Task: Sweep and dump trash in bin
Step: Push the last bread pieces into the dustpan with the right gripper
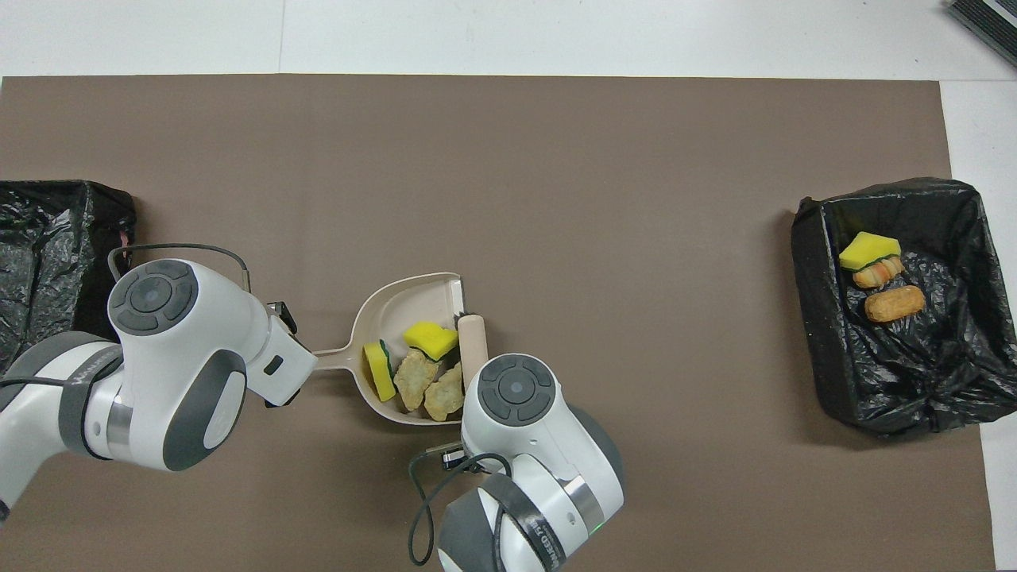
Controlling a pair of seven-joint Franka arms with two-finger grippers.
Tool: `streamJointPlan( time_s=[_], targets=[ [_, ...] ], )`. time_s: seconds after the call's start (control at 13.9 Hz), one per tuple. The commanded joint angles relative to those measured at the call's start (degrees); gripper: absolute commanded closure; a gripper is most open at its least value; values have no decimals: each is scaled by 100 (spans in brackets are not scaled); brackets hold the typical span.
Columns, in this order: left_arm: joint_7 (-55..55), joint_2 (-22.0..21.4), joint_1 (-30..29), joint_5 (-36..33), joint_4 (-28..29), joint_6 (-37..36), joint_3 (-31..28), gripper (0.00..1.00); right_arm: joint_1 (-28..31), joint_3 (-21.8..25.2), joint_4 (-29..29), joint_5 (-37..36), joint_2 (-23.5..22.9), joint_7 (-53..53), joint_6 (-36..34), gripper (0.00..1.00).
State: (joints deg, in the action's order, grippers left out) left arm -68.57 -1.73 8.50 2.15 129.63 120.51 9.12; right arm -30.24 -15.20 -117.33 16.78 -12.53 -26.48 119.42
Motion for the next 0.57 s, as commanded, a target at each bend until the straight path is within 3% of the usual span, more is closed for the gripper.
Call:
streamJointPlan(
  time_s=[0.0, 0.29, 0.5],
  targets=[
    [-95, -231, -32, 22, 247, 104, -7, 100, -26, -18, 351, 221, -144, -23, -138, 100],
    [229, -231, -67, 22, 230, 122, -15, 100, -26, -1, 501, 115, -101, -226, -498, 100],
    [511, -178, -252, 65, 177, 139, -15, 100, 70, 43, 623, 63, 110, -243, -1138, 100]
  ],
)
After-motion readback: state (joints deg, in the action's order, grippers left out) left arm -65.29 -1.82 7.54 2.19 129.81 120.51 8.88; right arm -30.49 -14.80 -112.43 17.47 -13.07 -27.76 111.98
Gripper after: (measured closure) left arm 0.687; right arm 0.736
